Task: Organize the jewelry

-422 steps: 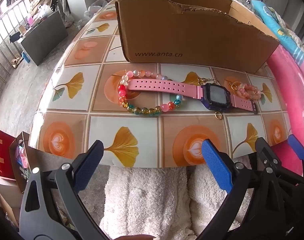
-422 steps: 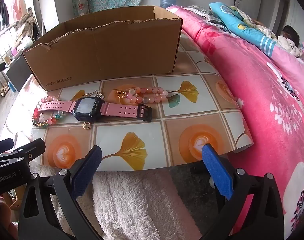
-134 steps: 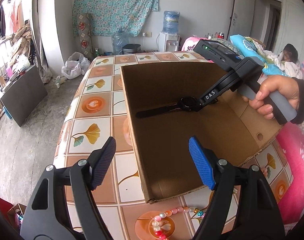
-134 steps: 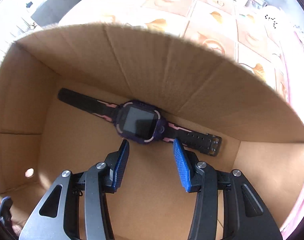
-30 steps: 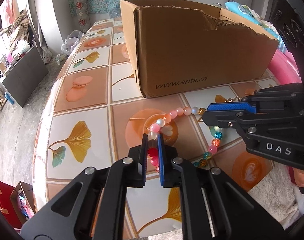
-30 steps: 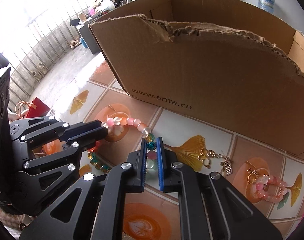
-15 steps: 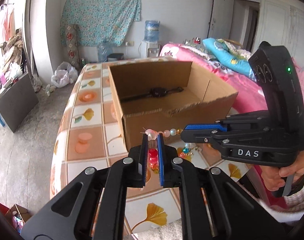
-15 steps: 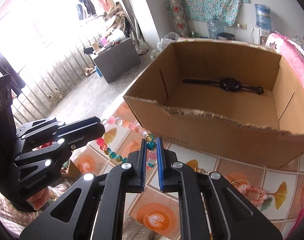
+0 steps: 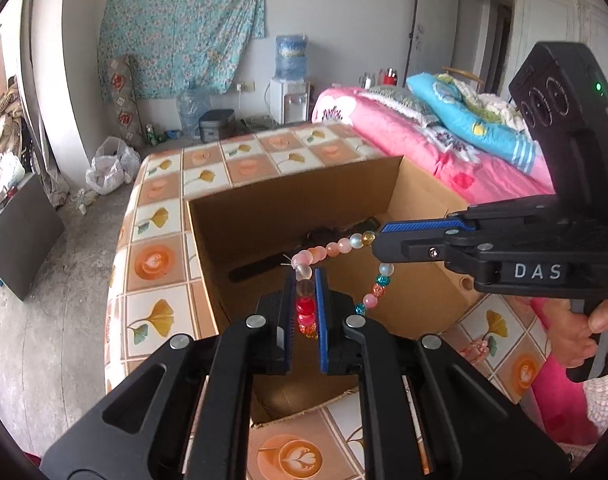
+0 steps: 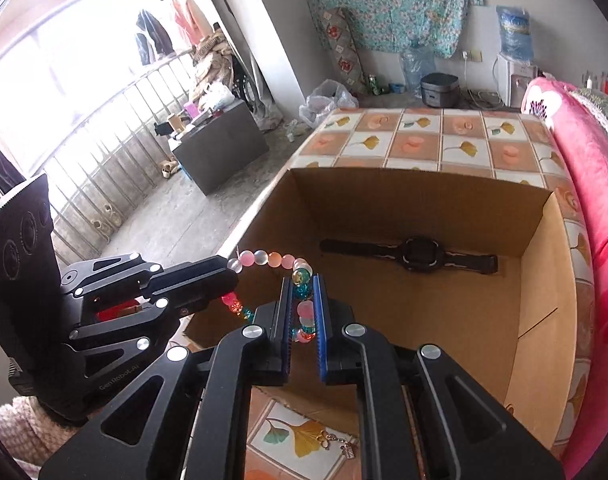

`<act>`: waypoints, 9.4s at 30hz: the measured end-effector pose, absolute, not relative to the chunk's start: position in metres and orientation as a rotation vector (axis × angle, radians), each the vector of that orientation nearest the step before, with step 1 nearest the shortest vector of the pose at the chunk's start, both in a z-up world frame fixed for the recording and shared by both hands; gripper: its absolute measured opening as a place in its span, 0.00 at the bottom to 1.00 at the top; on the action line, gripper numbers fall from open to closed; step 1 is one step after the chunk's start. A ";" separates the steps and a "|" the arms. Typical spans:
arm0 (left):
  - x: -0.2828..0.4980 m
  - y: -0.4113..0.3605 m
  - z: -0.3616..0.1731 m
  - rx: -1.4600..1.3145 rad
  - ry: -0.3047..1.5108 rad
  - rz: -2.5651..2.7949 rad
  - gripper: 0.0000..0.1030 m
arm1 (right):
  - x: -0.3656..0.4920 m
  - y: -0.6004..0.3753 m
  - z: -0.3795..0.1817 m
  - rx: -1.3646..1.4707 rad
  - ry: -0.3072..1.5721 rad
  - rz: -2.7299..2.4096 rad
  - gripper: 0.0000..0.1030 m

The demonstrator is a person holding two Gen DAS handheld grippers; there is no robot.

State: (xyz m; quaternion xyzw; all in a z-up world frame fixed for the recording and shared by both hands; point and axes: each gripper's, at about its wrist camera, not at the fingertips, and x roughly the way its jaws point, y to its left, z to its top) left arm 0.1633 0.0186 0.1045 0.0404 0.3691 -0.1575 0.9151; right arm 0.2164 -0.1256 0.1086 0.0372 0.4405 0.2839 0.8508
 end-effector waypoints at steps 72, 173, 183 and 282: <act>0.123 0.055 0.024 -0.479 0.906 -0.280 0.73 | 0.165 -0.313 0.044 0.375 0.998 0.305 0.48; 0.026 -0.023 -0.033 0.120 0.965 -0.205 0.93 | 0.045 -0.257 -0.033 -0.113 1.086 0.158 0.94; 0.016 -0.024 -0.037 0.127 0.898 -0.219 0.93 | 0.037 -0.265 -0.040 -0.122 1.057 0.167 0.94; -0.003 -0.088 -0.025 0.251 0.771 -0.402 0.48 | 0.024 -0.247 -0.021 0.050 0.934 0.437 0.30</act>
